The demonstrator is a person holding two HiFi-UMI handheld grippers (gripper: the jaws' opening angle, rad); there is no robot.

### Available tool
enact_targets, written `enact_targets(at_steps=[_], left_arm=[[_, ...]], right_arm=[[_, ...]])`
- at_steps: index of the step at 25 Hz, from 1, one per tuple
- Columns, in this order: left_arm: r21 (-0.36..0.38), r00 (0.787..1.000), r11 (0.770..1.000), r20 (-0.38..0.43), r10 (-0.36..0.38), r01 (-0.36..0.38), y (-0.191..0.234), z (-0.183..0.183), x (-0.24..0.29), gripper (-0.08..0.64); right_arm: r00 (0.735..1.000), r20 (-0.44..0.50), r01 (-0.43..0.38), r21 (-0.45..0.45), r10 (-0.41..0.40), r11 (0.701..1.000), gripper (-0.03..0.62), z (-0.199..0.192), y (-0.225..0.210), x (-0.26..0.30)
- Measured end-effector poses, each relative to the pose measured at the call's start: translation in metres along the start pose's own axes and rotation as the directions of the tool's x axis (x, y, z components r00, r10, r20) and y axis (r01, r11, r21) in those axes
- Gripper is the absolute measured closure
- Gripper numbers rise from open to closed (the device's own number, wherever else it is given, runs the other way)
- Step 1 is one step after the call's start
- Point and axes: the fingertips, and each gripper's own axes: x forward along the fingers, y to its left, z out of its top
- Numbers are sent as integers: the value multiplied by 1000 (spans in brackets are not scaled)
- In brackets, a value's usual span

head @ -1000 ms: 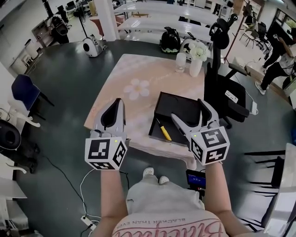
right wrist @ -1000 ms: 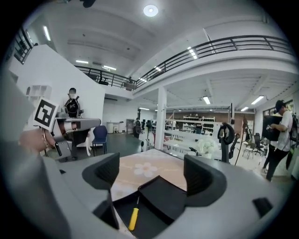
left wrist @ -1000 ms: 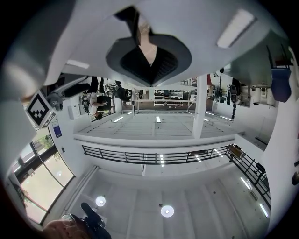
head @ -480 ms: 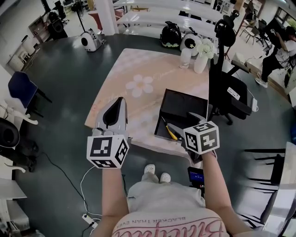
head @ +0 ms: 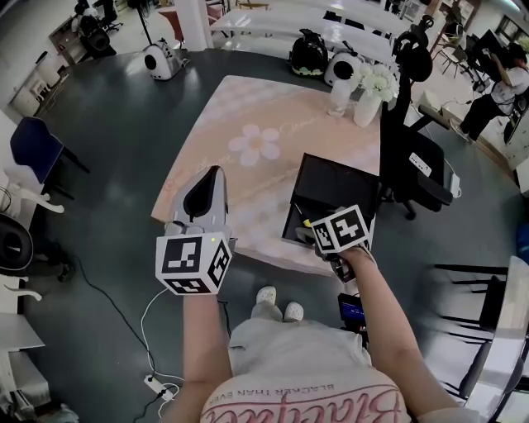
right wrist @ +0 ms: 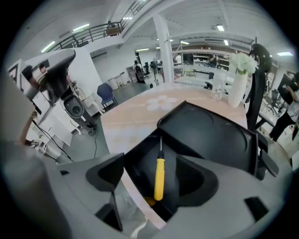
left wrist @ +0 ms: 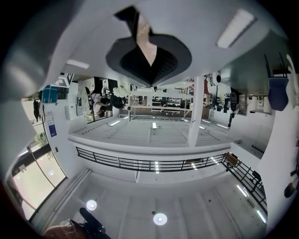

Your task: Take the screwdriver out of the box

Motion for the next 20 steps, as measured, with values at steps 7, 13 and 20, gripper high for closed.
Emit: enact_targets(at_steps=[7, 13, 20], left_arm=[[-2, 1000, 1000, -22, 11, -11, 8, -9, -1, 551], [-11, 999, 1000, -34, 22, -22, 14, -13, -1, 551], [-12, 999, 999, -36, 29, -30, 15, -15, 0, 551]], right_arm=[[989, -138, 61, 27, -57, 998, 307, -12, -17, 42], [953, -285, 96, -19, -98, 995, 330, -35, -21, 69], [911, -384, 145, -39, -149, 989, 334, -51, -26, 76]])
